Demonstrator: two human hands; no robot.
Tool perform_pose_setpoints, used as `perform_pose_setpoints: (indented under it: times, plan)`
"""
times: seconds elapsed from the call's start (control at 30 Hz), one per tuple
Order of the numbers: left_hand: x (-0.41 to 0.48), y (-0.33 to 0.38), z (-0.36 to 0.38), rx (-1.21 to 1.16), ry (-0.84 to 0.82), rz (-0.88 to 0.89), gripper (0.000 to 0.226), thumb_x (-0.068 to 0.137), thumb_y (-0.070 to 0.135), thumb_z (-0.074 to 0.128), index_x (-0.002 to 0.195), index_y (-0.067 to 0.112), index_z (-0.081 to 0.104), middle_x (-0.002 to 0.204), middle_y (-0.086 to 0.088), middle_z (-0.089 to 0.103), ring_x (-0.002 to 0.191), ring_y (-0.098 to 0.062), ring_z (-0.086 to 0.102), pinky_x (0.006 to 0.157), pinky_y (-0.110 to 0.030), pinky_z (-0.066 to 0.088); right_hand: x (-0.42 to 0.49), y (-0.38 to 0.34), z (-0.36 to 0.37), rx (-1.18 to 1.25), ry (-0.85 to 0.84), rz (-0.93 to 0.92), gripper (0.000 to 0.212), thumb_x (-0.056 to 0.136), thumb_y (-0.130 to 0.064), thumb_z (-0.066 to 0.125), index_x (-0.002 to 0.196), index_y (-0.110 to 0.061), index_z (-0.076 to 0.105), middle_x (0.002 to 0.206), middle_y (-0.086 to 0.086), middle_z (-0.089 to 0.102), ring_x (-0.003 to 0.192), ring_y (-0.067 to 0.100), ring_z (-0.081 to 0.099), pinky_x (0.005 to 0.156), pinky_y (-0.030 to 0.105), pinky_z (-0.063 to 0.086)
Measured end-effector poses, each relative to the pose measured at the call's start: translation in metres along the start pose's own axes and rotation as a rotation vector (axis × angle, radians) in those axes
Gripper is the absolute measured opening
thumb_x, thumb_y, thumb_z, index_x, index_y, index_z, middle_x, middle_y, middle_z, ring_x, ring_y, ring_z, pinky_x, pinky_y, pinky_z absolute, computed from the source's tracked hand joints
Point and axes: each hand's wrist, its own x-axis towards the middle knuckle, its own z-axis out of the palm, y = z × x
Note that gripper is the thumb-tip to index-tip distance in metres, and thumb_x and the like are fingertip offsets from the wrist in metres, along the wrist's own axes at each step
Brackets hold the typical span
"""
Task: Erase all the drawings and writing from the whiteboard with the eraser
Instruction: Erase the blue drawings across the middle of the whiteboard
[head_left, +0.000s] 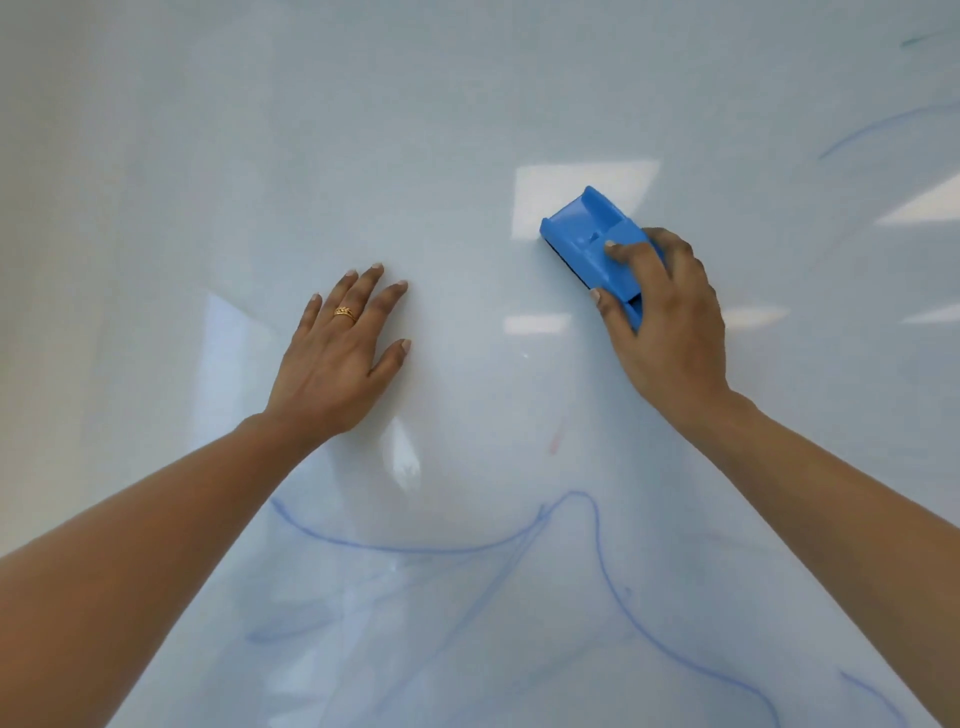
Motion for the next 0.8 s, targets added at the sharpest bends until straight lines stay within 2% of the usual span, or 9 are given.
perform_pose_setpoints:
  times: [0.27,0.47,0.63,0.8]
  plan:
    - [-0.070,-0.051,-0.009,-0.040,-0.004,-0.137,0.070,0.084,0.055,0.019,0.146,0.025,0.027,0.157,0.000,0.016,0.144,-0.019,0.010,0.115,-0.039,0.012,-0.077,-0.085,0.027,0.078,-0.127,-0.186,0.032,0.078,-0.019,0.061,0.110,-0.012,0.061,0.120,0.018,0.055,0.094,0.032,0.058,0.080,0.038,0.047]
    - [-0.109,-0.078,-0.009,-0.058,-0.013,-0.189,0.061,0.089,0.047,0.030,0.145,0.023,0.029,0.156,0.001,0.018,0.144,-0.018,0.012,0.113,-0.044,0.024,-0.133,-0.099,0.027,0.084,-0.189,-0.318,0.034,0.079,-0.016,0.067,0.112,-0.014,0.060,0.120,0.018,0.057,0.101,0.023,0.046,0.080,0.036,0.048]
    - [-0.131,-0.090,-0.009,-0.070,-0.013,-0.204,0.066,0.087,0.051,0.024,0.146,0.021,0.029,0.156,0.000,0.019,0.143,-0.019,0.013,0.111,-0.045,0.025,-0.106,-0.066,0.013,0.051,-0.142,-0.187,0.033,0.086,-0.027,0.050,0.118,-0.018,0.050,0.124,0.019,0.053,0.102,0.034,0.056,0.085,0.039,0.047]
    - [-0.152,-0.093,-0.006,-0.079,-0.021,-0.204,0.069,0.087,0.053,0.022,0.146,0.018,0.029,0.155,-0.003,0.020,0.143,-0.021,0.015,0.112,-0.045,0.024,-0.078,-0.042,0.002,0.001,-0.055,0.022,0.038,0.088,-0.022,0.056,0.125,-0.017,0.050,0.130,0.017,0.046,0.106,0.033,0.052,0.088,0.045,0.045]
